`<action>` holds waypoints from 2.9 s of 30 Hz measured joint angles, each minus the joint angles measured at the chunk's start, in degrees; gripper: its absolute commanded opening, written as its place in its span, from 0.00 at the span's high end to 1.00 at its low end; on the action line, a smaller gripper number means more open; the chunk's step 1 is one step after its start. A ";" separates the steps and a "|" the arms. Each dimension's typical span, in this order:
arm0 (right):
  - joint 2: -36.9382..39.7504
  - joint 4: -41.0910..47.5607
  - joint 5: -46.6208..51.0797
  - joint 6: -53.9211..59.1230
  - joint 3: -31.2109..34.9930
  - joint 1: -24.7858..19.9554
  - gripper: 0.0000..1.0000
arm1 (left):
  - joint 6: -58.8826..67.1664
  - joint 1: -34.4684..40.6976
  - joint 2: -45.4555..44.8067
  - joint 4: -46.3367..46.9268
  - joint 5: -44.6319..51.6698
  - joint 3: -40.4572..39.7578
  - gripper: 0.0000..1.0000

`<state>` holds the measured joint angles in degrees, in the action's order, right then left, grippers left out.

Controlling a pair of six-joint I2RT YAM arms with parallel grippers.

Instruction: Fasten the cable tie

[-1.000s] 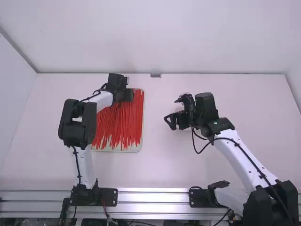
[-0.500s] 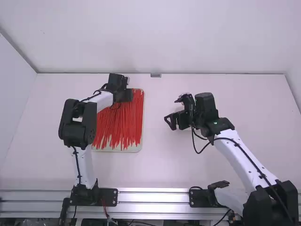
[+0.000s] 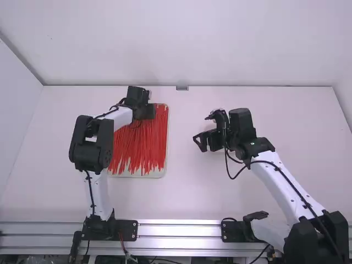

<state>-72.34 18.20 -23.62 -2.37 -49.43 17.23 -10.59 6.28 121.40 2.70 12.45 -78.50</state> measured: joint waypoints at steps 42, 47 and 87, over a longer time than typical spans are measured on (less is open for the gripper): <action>0.00 0.00 0.02 0.00 0.00 0.00 0.01 | 0.09 1.49 1.22 3.96 -2.73 -3.91 0.77; 0.00 0.04 -0.02 -0.02 0.00 0.00 0.01 | 0.28 2.91 1.22 5.22 -5.33 -4.92 0.77; 0.00 0.61 -0.02 0.74 0.00 0.00 0.01 | 0.00 3.32 2.99 6.03 -11.26 -4.92 0.77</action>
<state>-72.34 18.81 -23.64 -1.63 -49.43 17.23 -10.59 9.61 124.40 8.73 1.19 -83.42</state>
